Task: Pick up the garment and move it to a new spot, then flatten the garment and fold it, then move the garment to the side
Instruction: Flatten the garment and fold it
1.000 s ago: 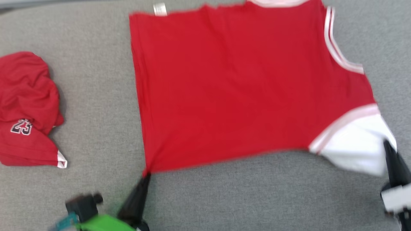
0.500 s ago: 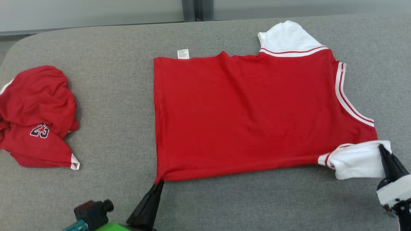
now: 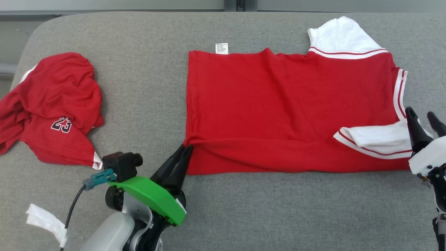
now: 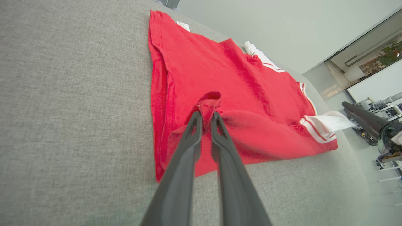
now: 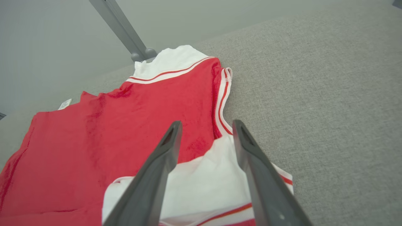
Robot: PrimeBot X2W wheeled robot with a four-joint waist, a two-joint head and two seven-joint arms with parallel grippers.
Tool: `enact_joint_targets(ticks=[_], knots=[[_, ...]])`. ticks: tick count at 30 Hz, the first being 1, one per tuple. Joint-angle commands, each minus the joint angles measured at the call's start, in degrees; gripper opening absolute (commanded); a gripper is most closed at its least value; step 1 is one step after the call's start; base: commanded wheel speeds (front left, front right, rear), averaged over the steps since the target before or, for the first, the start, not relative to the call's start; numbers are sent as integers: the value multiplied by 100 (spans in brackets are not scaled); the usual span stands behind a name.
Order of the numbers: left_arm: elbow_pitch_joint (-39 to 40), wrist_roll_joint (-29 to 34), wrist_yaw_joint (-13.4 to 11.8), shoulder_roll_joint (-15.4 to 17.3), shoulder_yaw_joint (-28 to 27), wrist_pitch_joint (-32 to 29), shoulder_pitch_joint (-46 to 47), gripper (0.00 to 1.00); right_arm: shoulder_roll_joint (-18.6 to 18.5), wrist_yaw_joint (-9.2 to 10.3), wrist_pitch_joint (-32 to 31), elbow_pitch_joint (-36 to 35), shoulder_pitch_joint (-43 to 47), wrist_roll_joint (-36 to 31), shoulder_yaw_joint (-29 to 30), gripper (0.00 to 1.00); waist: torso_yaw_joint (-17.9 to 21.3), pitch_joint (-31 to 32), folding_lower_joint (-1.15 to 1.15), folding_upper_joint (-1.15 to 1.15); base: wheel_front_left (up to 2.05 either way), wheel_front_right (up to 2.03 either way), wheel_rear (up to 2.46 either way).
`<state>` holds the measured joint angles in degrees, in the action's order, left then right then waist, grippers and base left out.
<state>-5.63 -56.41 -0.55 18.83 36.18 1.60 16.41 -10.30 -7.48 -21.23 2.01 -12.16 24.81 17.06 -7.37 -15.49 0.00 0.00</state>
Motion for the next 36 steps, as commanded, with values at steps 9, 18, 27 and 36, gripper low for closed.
enact_joint_targets(ticks=[9, 18, 27, 36], knots=[[-51, -106, 107, 129, -246, 527, -409, 100, -377, -2, 398, -810, 551, -190, -8, 100, 287, -32, 0, 0, 0, 0, 0], [148, -4, -101, 381, -20, 194, -700, 100, -957, -1, 44, -678, 1129, -559, -271, 100, 342, -639, 0, 0, 0, 0, 0], [-286, -86, 138, 185, 298, -232, -416, 44, -987, -2, -390, 10, 857, -357, -656, 100, 174, -757, 0, 0, 0, 0, 0], [-365, -271, 459, 309, 362, -335, -498, 0, -1552, 0, -710, -29, 1108, 614, -753, 0, 240, -323, 0, 0, 0, 0, 0]])
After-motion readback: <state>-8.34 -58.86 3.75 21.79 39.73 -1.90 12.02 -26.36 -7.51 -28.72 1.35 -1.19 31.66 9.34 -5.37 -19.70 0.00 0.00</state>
